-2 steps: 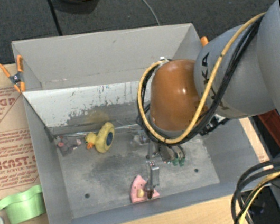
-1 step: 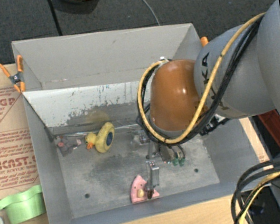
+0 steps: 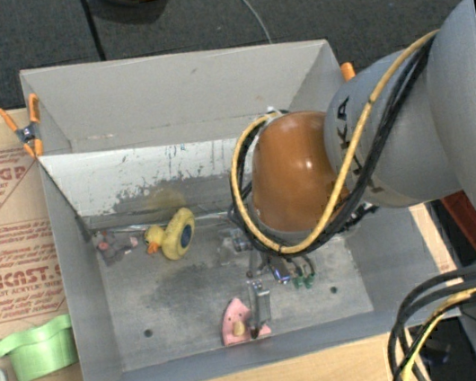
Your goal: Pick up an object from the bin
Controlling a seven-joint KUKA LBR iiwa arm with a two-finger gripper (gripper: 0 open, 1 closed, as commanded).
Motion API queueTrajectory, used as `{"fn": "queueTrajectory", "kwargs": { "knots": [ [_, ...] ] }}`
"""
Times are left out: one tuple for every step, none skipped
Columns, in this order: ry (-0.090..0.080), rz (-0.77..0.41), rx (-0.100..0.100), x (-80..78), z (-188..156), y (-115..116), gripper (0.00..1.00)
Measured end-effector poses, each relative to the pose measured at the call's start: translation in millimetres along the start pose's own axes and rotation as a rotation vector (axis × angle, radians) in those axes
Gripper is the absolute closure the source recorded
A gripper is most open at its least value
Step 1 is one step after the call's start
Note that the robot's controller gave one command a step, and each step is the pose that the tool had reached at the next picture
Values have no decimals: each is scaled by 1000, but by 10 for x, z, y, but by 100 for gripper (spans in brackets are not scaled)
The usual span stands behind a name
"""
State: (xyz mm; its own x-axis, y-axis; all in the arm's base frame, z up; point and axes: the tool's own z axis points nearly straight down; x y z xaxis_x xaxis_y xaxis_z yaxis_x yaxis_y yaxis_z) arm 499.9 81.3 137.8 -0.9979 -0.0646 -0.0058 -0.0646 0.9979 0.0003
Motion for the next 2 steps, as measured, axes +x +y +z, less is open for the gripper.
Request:
{"fn": "queueTrajectory", "kwargs": {
  "knots": [
    [5,-153,-1,77,342,109,0],
    [8,10,-2,132,256,23,0]
  ]
}}
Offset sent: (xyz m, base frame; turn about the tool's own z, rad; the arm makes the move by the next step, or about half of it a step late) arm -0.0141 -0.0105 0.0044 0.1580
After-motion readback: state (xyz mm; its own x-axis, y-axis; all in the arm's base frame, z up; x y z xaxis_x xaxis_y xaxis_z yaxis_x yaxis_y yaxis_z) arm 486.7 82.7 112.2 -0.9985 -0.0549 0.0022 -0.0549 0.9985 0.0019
